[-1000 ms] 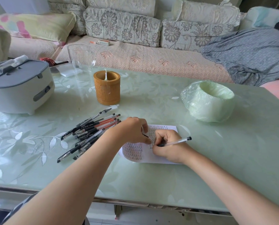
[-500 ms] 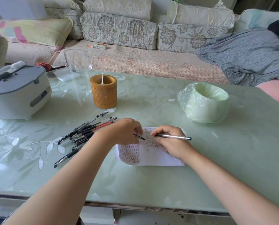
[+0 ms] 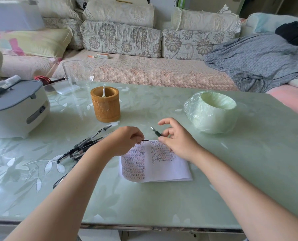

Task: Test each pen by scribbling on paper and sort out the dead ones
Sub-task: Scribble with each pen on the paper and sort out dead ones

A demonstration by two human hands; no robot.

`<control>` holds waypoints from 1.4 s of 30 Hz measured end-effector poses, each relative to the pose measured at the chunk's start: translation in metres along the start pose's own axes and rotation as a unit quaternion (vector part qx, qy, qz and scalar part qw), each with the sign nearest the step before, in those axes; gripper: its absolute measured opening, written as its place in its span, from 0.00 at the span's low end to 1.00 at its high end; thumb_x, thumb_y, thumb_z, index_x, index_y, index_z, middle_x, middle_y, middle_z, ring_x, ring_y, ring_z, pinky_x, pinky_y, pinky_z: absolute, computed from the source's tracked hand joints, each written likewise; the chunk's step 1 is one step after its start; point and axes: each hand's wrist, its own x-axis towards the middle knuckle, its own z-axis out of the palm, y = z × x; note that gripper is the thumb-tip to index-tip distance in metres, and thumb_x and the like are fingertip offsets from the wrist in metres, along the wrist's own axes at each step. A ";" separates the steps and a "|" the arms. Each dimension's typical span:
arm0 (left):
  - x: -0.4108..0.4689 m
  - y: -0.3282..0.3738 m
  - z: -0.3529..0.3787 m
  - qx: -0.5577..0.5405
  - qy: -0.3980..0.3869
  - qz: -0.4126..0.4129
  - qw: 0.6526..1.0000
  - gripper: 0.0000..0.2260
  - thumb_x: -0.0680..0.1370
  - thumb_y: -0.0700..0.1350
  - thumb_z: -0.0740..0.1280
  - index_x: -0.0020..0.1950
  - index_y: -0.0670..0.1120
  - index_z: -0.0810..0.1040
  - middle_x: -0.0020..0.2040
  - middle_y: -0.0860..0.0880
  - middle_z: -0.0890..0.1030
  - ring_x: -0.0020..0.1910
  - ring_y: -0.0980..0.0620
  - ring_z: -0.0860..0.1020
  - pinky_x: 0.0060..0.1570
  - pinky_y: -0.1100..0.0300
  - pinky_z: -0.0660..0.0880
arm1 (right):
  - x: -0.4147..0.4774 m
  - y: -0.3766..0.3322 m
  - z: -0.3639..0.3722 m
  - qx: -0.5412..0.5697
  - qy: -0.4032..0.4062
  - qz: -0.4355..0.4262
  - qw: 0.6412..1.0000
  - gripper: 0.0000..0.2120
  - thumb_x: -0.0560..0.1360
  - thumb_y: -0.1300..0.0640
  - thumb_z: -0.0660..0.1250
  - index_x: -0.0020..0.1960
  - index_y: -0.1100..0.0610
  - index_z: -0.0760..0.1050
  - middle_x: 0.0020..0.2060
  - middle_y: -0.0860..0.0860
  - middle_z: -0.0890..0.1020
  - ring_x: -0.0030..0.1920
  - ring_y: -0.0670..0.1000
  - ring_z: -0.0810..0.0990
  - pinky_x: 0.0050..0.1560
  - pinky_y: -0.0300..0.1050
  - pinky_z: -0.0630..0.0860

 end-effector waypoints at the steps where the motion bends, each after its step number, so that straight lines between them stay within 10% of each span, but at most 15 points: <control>1: 0.000 -0.001 -0.001 -0.008 0.005 -0.004 1.000 0.06 0.80 0.42 0.64 0.50 0.53 0.79 0.42 0.57 0.81 0.42 0.55 0.79 0.40 0.64 0.73 | 0.001 0.001 0.000 -0.053 0.010 -0.007 0.998 0.14 0.74 0.59 0.71 0.55 0.44 0.74 0.38 0.44 0.79 0.30 0.45 0.72 0.39 0.45 0.74; 6: 0.000 -0.004 -0.004 -0.019 0.010 -0.009 1.000 0.07 0.79 0.42 0.66 0.48 0.55 0.79 0.41 0.56 0.81 0.41 0.57 0.79 0.39 0.64 0.72 | 0.000 -0.002 -0.003 -0.261 0.029 -0.055 0.963 0.07 0.75 0.52 0.70 0.52 0.45 0.82 0.44 0.39 0.80 0.38 0.39 0.72 0.43 0.39 0.67; 18: -0.005 0.010 -0.001 -0.058 -0.043 -0.009 0.997 0.07 0.78 0.47 0.67 0.45 0.53 0.85 0.39 0.55 0.85 0.36 0.57 0.80 0.36 0.63 0.74 | -0.004 -0.005 0.009 -0.331 -0.057 -0.130 0.933 0.12 0.79 0.56 0.59 0.57 0.51 0.79 0.53 0.47 0.81 0.57 0.51 0.75 0.56 0.48 0.72; 28: -0.023 0.034 0.003 -0.177 -0.112 -0.052 0.976 0.06 0.75 0.46 0.72 0.41 0.46 0.86 0.36 0.50 0.86 0.36 0.54 0.83 0.39 0.69 0.77 | -0.015 -0.015 0.024 -0.510 -0.029 -0.163 0.844 0.34 0.64 0.24 0.45 0.29 0.54 0.66 0.24 0.49 0.71 0.31 0.53 0.73 0.32 0.45 0.62; 42: -0.028 0.048 0.007 -0.192 -0.077 -0.080 0.975 0.06 0.71 0.46 0.74 0.37 0.45 0.85 0.35 0.46 0.85 0.34 0.53 0.83 0.47 0.59 0.81 | -0.011 -0.003 0.023 -0.471 0.023 -0.220 0.854 0.28 0.68 0.31 0.51 0.25 0.54 0.66 0.19 0.50 0.71 0.22 0.55 0.68 0.26 0.38 0.52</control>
